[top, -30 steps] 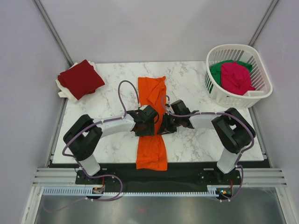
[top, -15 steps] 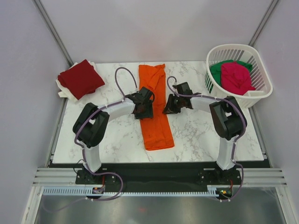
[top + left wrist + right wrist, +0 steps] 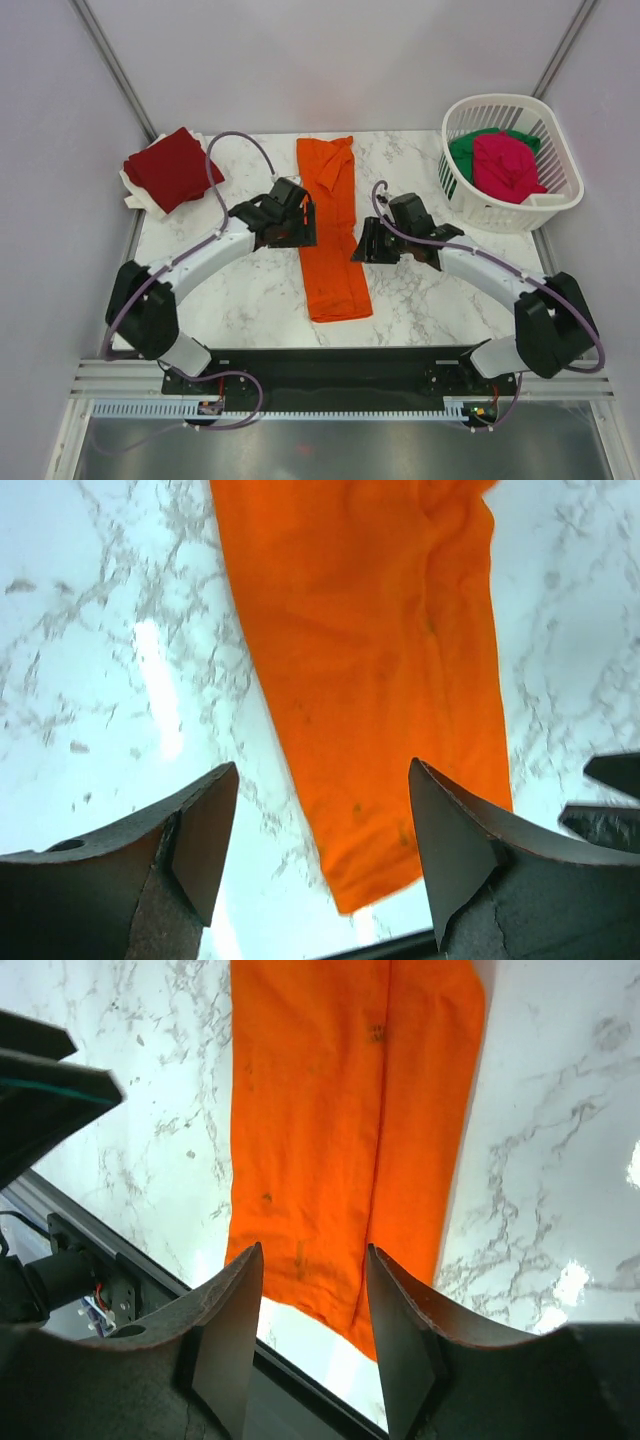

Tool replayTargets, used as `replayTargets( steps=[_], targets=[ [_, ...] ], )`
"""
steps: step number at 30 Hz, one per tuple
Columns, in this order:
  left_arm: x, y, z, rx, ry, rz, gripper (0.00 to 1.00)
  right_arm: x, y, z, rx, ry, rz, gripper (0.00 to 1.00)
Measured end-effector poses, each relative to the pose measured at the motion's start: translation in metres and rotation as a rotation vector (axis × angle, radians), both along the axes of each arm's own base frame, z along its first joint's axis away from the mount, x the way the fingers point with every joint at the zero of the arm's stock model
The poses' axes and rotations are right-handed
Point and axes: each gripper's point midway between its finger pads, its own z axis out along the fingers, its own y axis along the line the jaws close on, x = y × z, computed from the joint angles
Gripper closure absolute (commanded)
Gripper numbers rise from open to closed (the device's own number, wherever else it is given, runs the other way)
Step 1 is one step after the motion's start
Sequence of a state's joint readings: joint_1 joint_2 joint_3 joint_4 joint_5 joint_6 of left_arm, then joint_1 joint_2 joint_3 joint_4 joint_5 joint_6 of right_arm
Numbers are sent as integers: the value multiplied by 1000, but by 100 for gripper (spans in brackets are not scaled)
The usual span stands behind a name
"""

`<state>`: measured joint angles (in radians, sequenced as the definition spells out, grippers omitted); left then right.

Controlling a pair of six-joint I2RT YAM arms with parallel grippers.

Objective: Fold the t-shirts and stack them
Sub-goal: Fold the tshirt

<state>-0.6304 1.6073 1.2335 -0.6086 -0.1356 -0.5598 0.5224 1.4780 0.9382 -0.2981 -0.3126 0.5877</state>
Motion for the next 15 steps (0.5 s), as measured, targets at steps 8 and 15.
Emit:
replayTargets(
  steps=[8,15],
  targets=[
    [-101,6,-39,-5,125,-73,23,-55,-33,-48,-71,112,0,27],
    [-153,13,-91,12,260,-28,21,-80,-48,-75,-120,184,9,21]
  ],
)
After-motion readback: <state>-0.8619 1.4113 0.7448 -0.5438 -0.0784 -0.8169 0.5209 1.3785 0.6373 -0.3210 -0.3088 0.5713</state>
